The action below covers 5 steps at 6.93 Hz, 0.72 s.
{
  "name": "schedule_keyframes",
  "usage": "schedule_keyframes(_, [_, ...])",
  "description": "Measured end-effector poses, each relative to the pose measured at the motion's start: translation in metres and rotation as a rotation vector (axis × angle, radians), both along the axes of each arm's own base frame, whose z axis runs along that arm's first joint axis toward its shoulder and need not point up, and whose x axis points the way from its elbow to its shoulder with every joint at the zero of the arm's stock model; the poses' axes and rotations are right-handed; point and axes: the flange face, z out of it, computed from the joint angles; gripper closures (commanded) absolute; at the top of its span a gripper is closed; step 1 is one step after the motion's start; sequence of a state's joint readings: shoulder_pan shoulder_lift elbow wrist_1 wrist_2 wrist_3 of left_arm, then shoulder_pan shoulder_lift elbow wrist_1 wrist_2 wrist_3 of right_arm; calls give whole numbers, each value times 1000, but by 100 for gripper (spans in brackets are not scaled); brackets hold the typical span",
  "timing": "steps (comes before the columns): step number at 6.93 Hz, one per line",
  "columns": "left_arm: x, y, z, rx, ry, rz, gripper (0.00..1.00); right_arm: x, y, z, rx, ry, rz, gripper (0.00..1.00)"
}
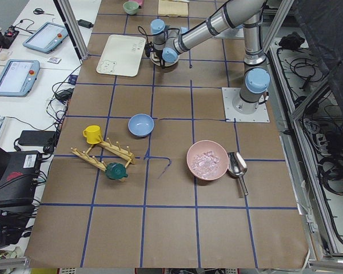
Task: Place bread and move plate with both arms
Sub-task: 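Grasp the rim of the white plate with the left gripper, then slide the plate with the left gripper onto the bear-printed tray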
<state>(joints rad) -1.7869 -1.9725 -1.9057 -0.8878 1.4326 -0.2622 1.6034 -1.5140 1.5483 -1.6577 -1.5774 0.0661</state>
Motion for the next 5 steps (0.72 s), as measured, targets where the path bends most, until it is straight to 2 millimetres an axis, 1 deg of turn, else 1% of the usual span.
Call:
schedule_keyframes(1, [1,-2,3,-7,1,1,100,-3,0,-1,7,0,-7,0])
schedule_keyframes(2, [2,-5,11,-23,5,2,100,-8,-1,-1,11,-1,-16,0])
schedule_keyframes(4, [3,-13,35,-52,16,5,100,-12,-2,0,4,-7,-20,0])
schedule_keyframes(5, [9,-18,48,-58,36,20,100,-12,-2,1,2,-10,-19,0])
